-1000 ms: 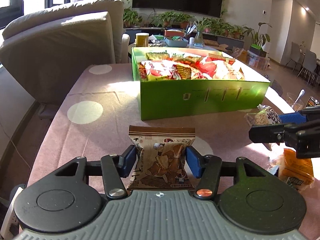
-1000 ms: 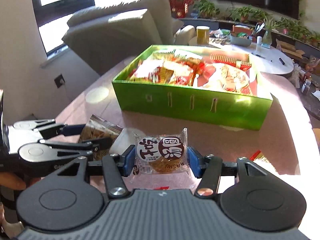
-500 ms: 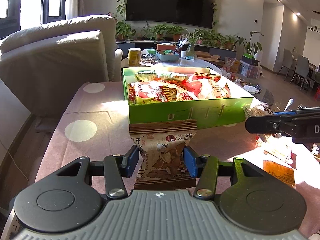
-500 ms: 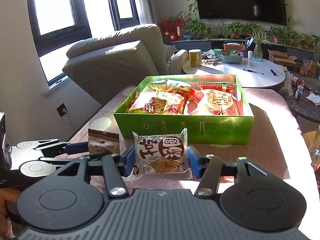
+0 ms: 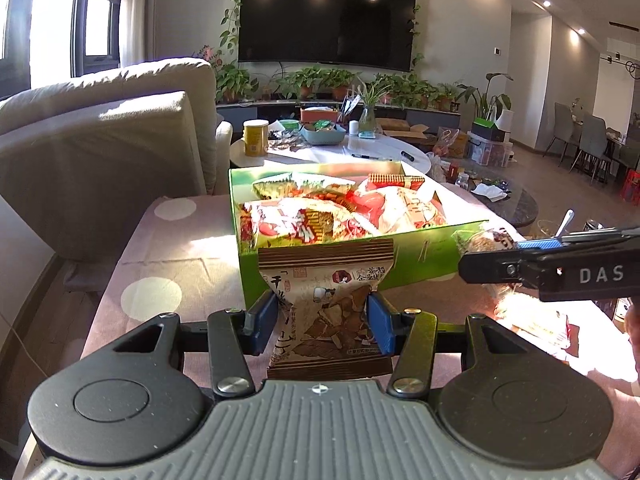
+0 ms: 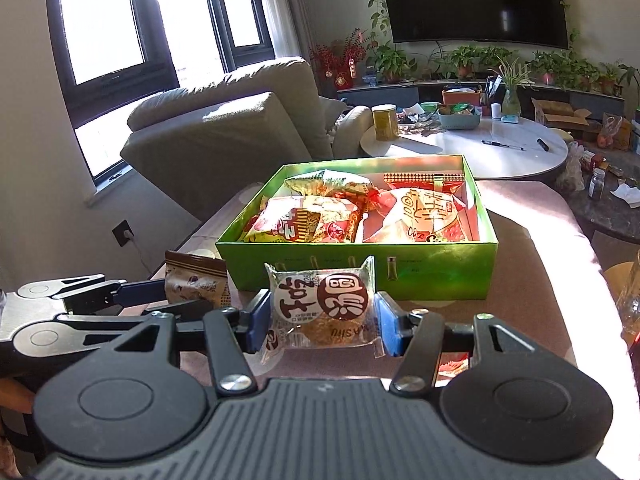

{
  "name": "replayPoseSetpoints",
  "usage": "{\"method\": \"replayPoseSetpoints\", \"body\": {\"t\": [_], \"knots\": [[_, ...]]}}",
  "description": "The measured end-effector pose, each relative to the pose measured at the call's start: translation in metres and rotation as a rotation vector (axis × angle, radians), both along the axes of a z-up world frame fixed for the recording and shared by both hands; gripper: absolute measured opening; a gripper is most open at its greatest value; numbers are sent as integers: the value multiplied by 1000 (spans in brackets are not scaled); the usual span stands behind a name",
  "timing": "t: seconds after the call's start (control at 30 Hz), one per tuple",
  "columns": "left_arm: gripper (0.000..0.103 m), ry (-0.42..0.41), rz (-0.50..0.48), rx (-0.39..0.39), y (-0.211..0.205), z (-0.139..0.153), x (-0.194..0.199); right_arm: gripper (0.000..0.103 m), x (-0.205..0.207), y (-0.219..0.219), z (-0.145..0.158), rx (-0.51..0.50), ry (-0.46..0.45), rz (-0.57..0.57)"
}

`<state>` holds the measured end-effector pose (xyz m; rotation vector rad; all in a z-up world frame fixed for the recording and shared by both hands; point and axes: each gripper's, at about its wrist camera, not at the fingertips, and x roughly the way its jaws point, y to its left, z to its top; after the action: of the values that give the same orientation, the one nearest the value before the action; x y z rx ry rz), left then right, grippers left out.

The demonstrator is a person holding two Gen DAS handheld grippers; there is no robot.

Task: Organize snacks
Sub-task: 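Carry both packets over the box and lower them in with both grippers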

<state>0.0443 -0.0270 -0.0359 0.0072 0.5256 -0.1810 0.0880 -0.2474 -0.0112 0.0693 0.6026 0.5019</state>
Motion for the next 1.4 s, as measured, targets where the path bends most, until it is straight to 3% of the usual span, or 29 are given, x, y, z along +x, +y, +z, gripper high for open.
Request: {"method": "replayPoseSetpoints", "body": {"t": [0.4,0.83,1.3,1.4], "knots": [[46,-42,-41,27,-17,13,22,70,22,-5,5,19,-24,2],[46,-65,-14,2,-15,38,92,70,79,-8,23,75,-35,1],[47,-13,18,13,-11,20,163,70,132,-2,8,132,49,-4],[66,-7,44,13,-6,13,167,70,139,-1,1,138,71,-1]]}}
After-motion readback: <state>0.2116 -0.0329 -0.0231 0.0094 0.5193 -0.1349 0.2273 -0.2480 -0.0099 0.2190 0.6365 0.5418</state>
